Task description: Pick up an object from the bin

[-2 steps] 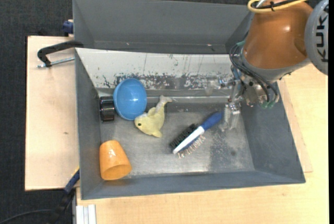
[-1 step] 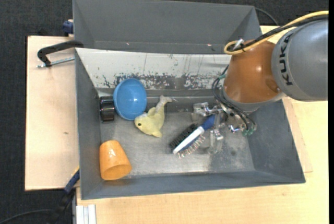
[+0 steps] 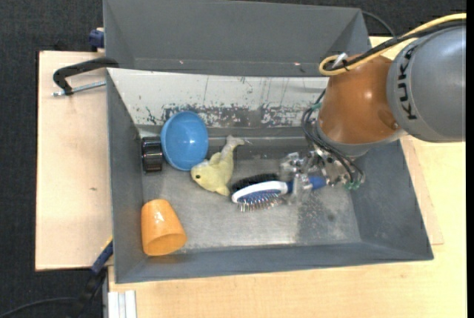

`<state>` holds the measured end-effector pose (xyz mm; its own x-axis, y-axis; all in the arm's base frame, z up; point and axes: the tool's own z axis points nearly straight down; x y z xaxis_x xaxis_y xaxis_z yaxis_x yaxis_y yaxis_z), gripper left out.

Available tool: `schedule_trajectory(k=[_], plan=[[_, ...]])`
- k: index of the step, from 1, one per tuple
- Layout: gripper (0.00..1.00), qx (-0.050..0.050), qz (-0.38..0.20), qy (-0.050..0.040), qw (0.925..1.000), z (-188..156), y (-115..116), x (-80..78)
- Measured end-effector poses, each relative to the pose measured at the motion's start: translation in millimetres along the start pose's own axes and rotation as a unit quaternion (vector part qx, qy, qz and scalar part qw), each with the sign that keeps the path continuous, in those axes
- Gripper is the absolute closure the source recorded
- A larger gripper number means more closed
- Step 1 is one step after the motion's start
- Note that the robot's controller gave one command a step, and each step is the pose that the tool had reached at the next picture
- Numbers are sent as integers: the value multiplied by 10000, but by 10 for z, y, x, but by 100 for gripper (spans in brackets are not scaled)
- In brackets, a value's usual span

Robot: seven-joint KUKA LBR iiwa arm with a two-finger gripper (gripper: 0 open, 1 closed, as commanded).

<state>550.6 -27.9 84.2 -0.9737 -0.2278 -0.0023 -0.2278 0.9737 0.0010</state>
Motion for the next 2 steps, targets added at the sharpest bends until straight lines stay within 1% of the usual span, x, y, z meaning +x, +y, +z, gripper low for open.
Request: schedule_trajectory(k=[1,2], plan=[[100,-16,-2410,8,9705,139,-776,217],[100,44,-2309,-48,9730,-1575,-978,112]])
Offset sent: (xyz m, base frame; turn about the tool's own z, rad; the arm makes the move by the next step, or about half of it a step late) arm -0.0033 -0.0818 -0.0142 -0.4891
